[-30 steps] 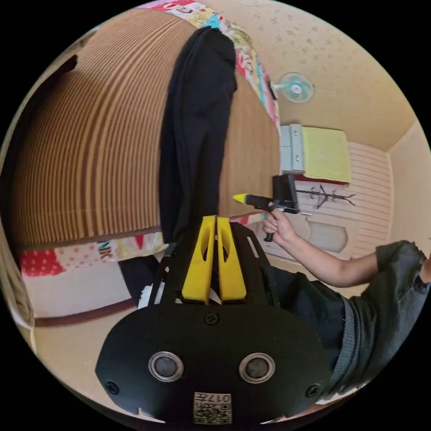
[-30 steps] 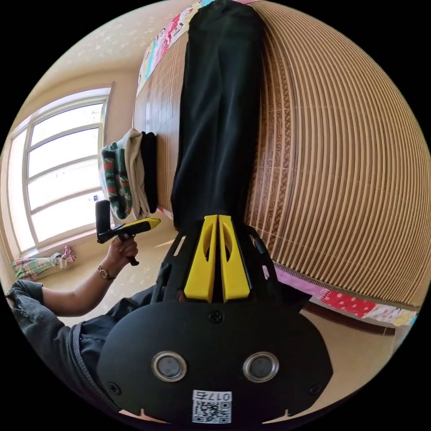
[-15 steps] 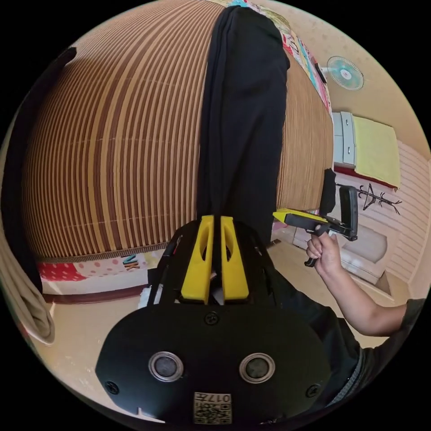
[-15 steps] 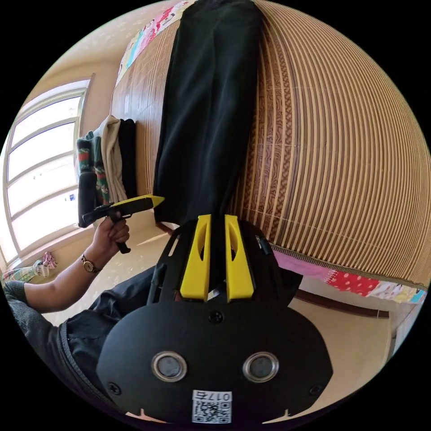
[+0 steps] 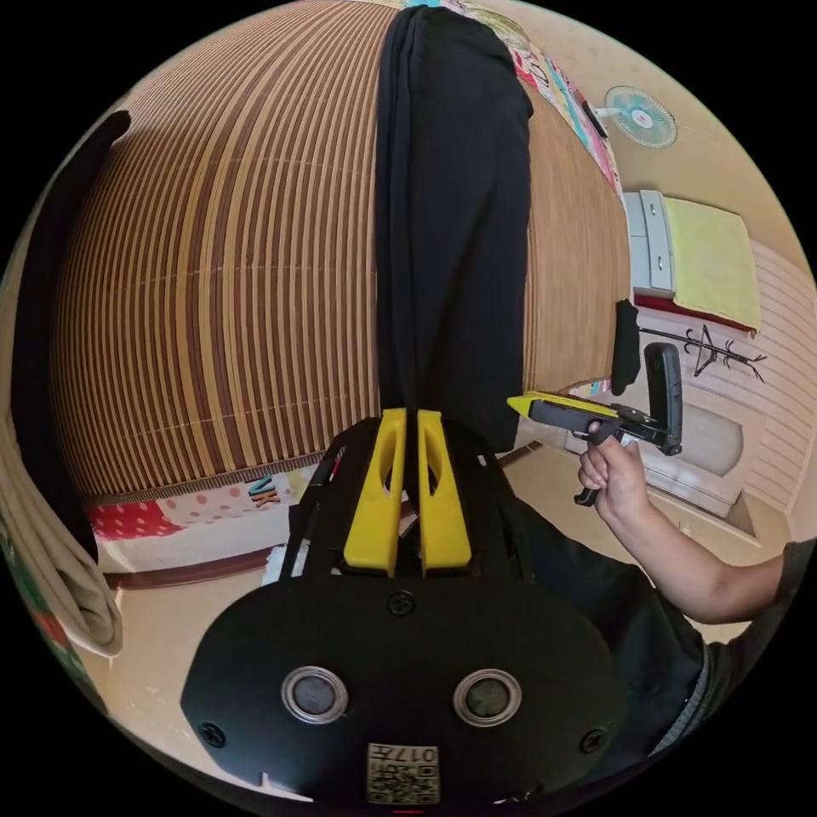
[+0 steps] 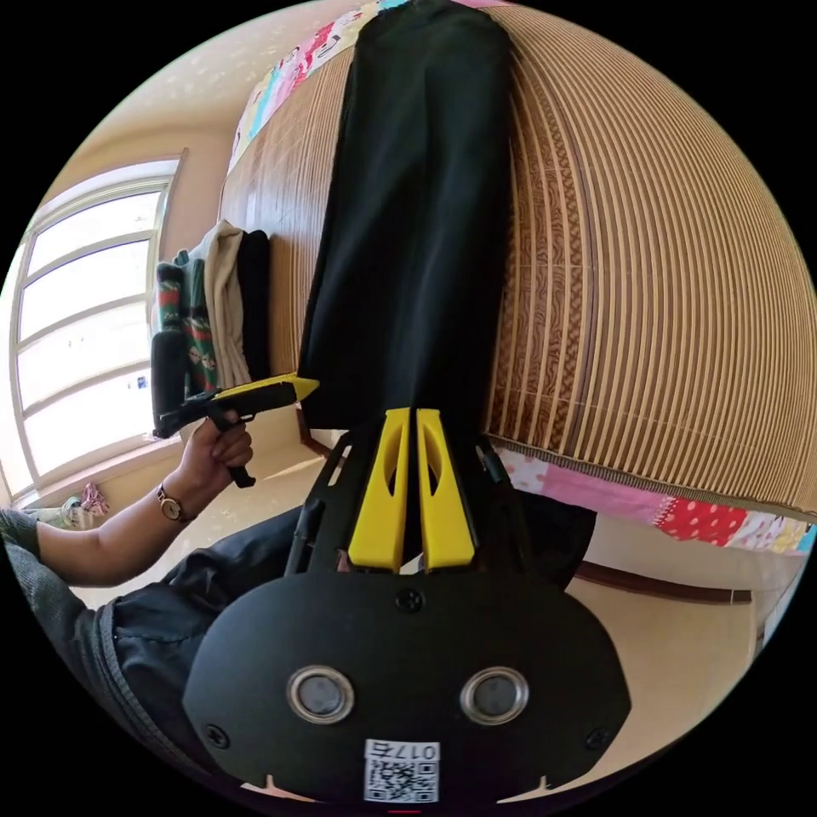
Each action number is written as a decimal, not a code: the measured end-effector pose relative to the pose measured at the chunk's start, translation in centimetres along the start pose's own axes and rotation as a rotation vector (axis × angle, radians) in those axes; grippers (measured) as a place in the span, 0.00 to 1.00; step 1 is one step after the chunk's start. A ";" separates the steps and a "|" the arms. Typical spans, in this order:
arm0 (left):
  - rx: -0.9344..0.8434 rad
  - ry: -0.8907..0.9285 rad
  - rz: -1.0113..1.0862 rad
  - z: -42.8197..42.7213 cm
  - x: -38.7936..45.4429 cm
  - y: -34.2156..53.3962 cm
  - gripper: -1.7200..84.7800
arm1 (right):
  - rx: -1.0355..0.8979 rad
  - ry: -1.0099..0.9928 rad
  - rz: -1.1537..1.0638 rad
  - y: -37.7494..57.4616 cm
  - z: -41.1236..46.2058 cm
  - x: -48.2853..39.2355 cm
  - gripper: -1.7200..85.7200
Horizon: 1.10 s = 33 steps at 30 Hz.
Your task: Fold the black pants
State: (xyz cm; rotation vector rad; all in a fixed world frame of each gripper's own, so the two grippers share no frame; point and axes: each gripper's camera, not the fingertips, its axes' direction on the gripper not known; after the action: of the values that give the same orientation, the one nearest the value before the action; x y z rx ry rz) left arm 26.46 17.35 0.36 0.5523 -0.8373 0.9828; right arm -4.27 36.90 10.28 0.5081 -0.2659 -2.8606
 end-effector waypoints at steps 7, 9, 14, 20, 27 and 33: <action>0.018 0.063 -0.143 1.8 -0.6 3.9 0.04 | -0.117 0.045 0.031 1.7 1.1 3.7 0.06; -0.009 -0.001 -0.184 2.6 -0.2 3.9 0.05 | -0.079 -0.019 0.059 1.9 -0.1 4.3 0.08; 0.176 0.079 -0.217 -1.1 -1.1 1.1 0.13 | 0.130 -0.224 0.105 0.5 -6.9 8.1 0.13; 0.236 0.144 -0.170 -2.5 -3.3 -9.5 0.18 | 0.206 -0.420 0.115 -7.9 -10.7 15.0 0.16; 0.242 0.148 -0.036 -2.0 -1.6 -17.9 0.14 | 0.211 -0.519 0.046 -15.9 -10.7 14.4 0.11; 0.253 0.258 -0.004 -2.9 -0.9 -14.6 0.07 | 0.234 -0.785 -0.043 -11.2 -13.1 13.0 0.06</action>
State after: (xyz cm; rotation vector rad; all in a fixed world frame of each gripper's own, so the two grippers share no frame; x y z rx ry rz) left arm 40.16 12.33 -2.62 0.6264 -0.4849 1.1378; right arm -13.60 42.61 -8.35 -0.6121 -0.7196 -2.9377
